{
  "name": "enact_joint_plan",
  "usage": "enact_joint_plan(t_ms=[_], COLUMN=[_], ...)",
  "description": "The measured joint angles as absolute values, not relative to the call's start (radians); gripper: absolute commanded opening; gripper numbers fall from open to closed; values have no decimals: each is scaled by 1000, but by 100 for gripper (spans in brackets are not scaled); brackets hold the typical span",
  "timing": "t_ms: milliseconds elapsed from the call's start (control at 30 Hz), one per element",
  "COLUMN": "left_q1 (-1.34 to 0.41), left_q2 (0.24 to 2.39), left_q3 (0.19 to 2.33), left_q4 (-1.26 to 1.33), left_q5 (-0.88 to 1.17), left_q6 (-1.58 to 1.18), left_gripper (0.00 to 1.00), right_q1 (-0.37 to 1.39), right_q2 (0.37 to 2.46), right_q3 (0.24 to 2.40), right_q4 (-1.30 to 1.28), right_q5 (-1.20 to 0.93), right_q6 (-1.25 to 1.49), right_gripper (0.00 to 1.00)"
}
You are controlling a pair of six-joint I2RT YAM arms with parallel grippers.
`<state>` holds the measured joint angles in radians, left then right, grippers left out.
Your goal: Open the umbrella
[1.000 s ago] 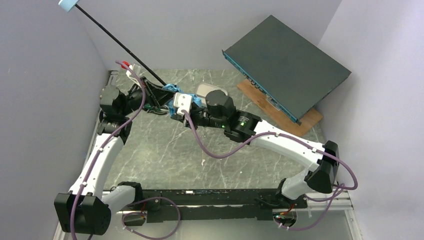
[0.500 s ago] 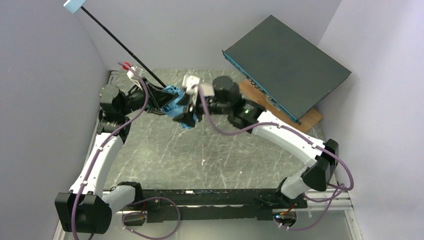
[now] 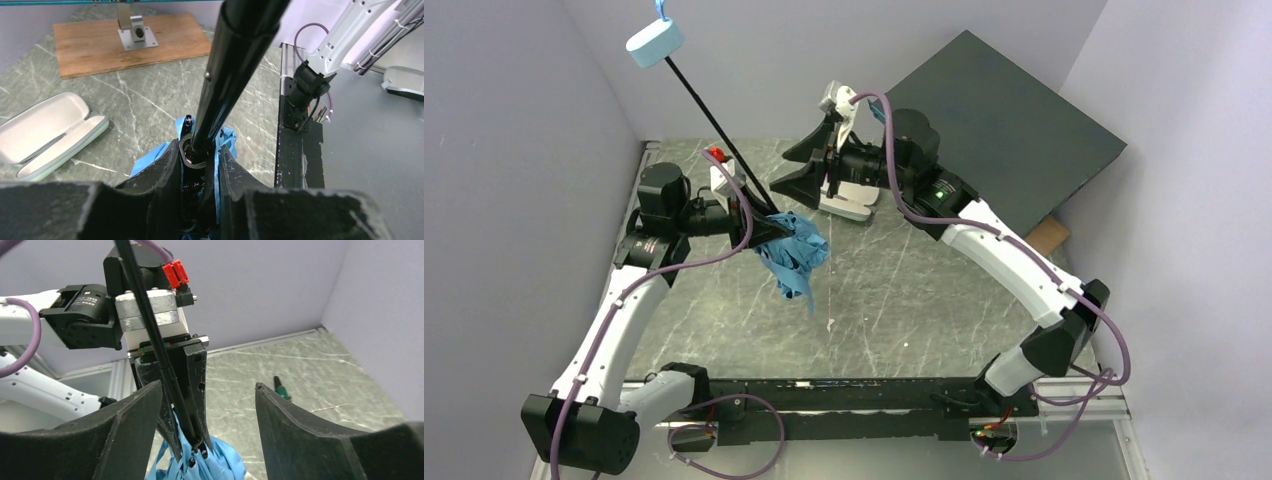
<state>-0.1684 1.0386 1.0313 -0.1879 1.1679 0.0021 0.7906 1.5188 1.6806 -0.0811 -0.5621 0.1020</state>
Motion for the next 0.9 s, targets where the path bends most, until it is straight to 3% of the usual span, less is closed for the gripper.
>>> enact_joint_plan(t_ms=[433,667,733,833,900], left_q1=[-204,-218,-220,-220,-220], left_q2=[1060,1063,1063,1066,1067], left_q3=[1046,1046,1046,1046,1047], left_q4=[-221,-221,-221,-222,-225], left_q5=[1222,1242,1242,1242,1248], left_q6=[6,-12,-15,-17,-8], left_gripper=[0,0,0,0,0], right_q1=[814,848,848,851,852], right_q2=[1577,1587,1588,1588,1589], right_q3=[1660,1660,1660,1659,1659], right_q4=[-83,-123,-127,-128,-128], right_q5=[-720,-707,-708,-707,-708], right_q6=[130,47,41,28,23], right_gripper=[59,25,20,0,0])
